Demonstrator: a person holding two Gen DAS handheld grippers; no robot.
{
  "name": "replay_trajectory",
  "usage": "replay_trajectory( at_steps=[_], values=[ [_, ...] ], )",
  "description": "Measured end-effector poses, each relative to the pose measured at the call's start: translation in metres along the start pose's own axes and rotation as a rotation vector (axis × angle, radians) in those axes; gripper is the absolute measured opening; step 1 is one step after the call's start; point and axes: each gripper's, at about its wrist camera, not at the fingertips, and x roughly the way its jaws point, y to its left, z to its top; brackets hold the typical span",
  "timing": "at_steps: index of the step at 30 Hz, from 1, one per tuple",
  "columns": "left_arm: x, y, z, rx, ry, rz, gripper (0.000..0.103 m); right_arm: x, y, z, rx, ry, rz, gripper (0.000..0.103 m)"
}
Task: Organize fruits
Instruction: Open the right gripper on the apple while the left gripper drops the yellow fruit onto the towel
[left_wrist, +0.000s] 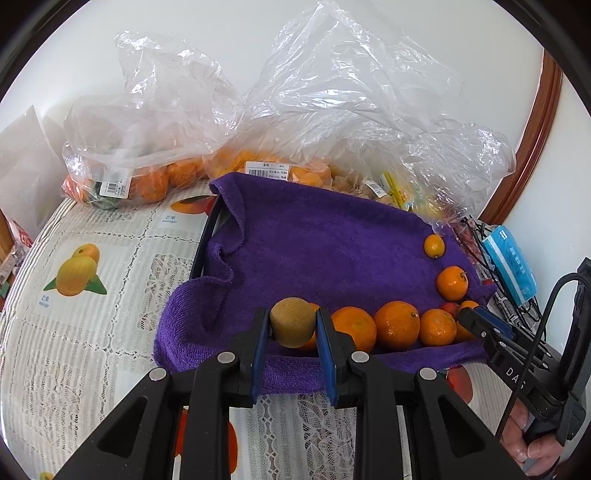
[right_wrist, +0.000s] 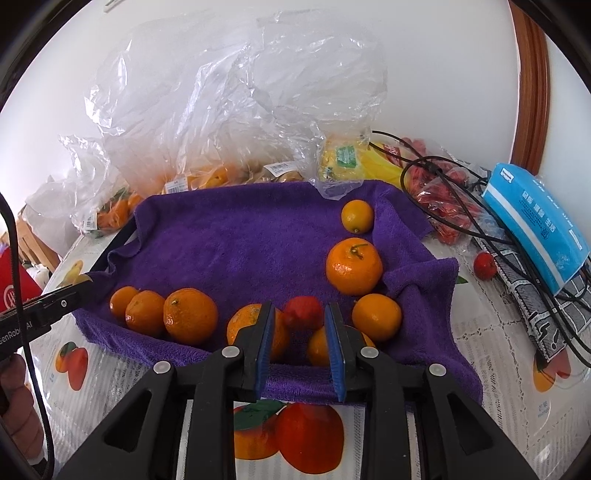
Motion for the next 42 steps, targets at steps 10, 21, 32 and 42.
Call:
replay_trajectory(
  at_steps=[10, 21, 32, 42],
  values=[
    [0.000, -0.013, 0.003, 0.013, -0.001, -0.007, 0.024, -0.014, 0.004, 0.002, -0.011, -0.030, 0.023, 0.039],
    [0.017, -0.040, 0.012, 0.044, 0.020, -0.006, 0.024, -0.025, -0.008, 0.004, 0.029, -0.047, 0.028, 0.039],
    [0.050, -0.039, 0.009, 0.008, 0.070, -0.004, 0.024, -0.022, -0.013, 0.005, 0.051, -0.033, 0.026, 0.040],
    [0.039, -0.041, 0.009, 0.029, 0.071, 0.007, 0.037, -0.020, -0.004, 0.003, 0.017, -0.032, 0.015, 0.041]
  ],
)
